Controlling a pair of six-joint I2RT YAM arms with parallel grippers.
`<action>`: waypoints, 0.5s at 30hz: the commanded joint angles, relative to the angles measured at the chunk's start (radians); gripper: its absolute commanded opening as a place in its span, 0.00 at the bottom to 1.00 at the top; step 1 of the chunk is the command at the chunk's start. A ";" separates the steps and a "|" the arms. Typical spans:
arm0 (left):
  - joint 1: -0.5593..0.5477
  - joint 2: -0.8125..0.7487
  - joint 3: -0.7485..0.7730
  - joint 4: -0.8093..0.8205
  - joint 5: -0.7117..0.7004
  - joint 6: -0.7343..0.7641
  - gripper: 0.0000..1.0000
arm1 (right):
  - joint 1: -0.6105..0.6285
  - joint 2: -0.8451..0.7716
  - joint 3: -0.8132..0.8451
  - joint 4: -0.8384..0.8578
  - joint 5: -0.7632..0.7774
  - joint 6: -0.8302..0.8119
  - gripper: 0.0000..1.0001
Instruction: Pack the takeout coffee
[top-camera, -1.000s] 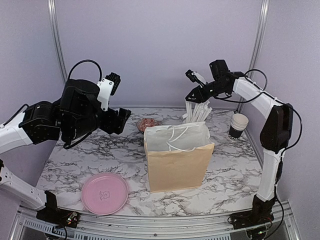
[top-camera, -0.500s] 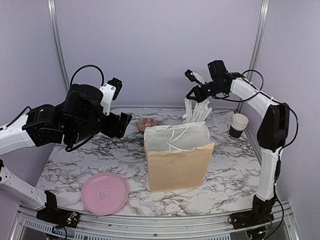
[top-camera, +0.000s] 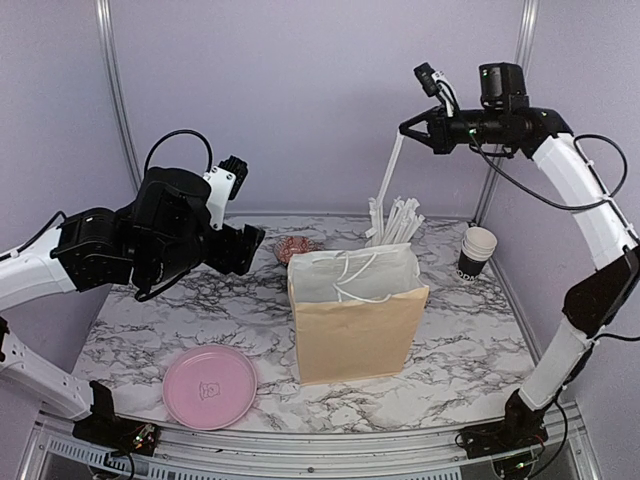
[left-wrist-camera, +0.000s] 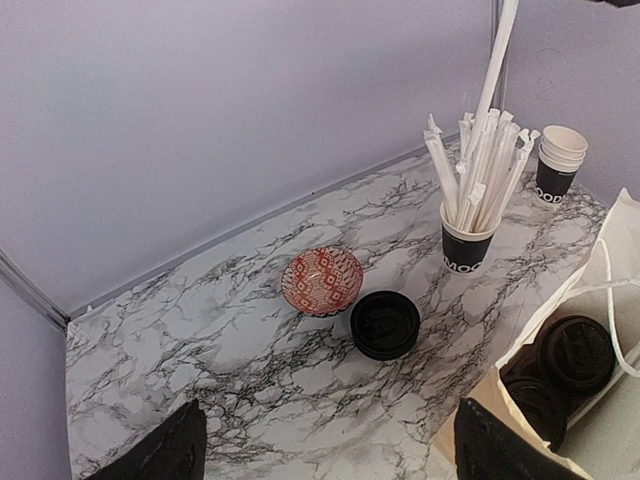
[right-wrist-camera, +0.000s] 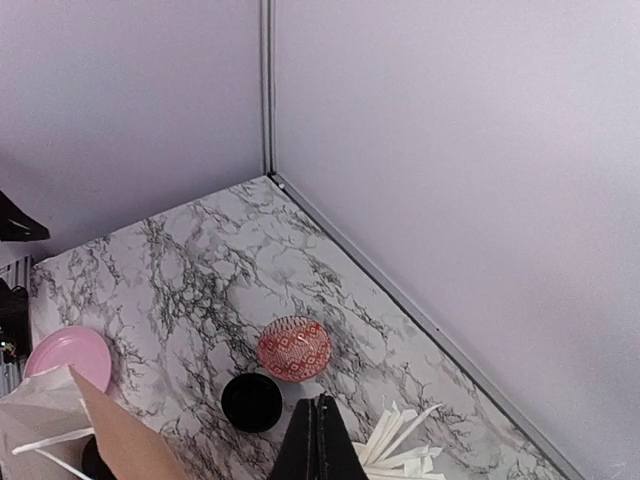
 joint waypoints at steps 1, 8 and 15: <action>0.008 0.010 0.031 0.025 -0.018 0.018 0.86 | 0.018 -0.096 0.029 -0.022 -0.162 0.025 0.00; 0.008 0.006 0.034 0.027 -0.013 0.006 0.86 | 0.053 -0.203 0.021 0.035 -0.421 0.059 0.00; 0.008 -0.015 0.012 0.026 -0.020 -0.009 0.85 | 0.215 -0.167 0.020 0.006 -0.431 0.005 0.00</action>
